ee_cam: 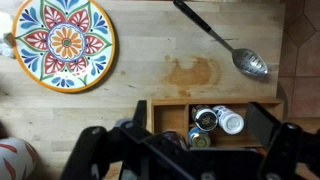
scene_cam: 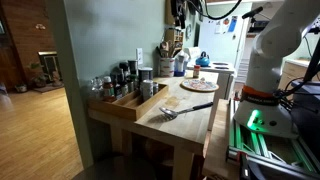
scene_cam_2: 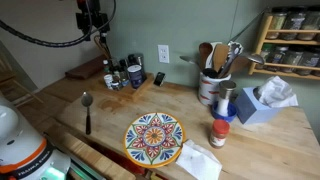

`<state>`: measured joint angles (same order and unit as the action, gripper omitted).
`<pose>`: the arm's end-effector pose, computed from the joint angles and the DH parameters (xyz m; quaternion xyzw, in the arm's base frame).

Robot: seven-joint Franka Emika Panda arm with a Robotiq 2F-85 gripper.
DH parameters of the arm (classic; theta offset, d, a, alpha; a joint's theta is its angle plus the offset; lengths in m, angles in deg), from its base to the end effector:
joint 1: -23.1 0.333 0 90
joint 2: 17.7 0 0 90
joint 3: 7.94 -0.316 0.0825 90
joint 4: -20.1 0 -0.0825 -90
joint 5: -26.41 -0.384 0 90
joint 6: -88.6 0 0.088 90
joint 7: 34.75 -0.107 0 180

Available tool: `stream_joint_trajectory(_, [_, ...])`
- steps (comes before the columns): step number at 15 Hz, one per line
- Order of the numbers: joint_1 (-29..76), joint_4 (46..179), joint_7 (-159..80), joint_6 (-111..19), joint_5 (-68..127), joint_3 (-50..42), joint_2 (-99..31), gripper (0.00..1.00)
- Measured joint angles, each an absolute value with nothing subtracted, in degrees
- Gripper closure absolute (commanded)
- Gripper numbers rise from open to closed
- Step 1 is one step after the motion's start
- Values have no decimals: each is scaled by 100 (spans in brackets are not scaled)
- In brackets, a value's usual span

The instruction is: Move the yellow tray backwards

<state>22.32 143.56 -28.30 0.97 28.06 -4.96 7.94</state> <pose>0.3959 -0.0323 0.5619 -0.9956 -0.0276 0.0890 0.0045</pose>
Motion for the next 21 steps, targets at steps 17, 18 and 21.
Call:
stream_joint_trajectory(17, [1445, 14386, -1373, -532, 2233, 1254, -4, 0])
stream_joint_trajectory(18, [1359, 14441, -1090, -636, 2162, 1410, -122, 0])
stream_joint_trajectory(21, [1110, 14650, -128, -948, 2023, 1811, -533, 0])
